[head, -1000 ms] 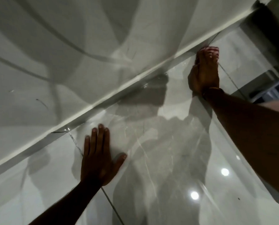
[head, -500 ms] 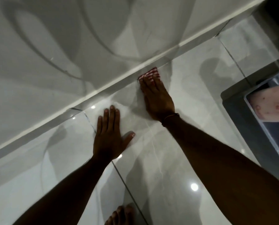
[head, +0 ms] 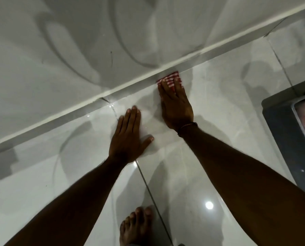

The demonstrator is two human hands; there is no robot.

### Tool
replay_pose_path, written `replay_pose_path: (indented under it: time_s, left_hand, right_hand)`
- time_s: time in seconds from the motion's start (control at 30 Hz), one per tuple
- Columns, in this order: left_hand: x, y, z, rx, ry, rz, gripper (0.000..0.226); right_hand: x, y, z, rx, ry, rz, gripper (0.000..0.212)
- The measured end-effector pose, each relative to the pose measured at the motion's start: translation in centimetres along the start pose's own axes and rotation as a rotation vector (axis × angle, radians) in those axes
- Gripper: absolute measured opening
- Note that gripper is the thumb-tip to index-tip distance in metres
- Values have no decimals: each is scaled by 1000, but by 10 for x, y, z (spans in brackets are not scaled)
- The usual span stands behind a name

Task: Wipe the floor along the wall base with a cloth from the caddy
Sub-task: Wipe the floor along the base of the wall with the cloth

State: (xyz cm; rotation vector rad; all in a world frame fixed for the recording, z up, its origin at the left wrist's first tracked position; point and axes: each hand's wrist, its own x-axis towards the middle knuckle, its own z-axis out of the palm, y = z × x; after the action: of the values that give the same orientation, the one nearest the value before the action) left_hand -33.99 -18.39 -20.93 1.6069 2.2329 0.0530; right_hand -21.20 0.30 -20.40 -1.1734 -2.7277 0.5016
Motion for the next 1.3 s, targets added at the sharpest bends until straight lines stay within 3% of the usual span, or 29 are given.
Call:
replay_pose_path:
  time_s: [0.23, 0.43, 0.53, 0.7, 1.0, 1.17, 1.3]
  left_hand:
    - [-6, -12, -1, 23, 14, -28, 104]
    - [3, -18, -1, 99, 68, -21, 110]
    - [7, -18, 1, 101, 95, -35, 109]
    - [9, -17, 0, 111, 97, -46, 109]
    - [10, -20, 1, 158, 97, -63, 113]
    - [11, -18, 2, 171, 103, -60, 114]
    - [11, -18, -2, 139, 56, -68, 114]
  right_hand:
    - [-7, -38, 19, -20, -4, -141, 53]
    - [0, -1, 11, -13, 6, -212, 56]
    - [8, 52, -5, -16, 71, -138, 56]
    - [31, 146, -51, -39, 99, 135, 55]
    - [79, 263, -87, -45, 99, 507, 56]
    - [80, 248, -102, -191, 56, 342, 52]
    - [45, 202, -74, -52, 46, 172, 58]
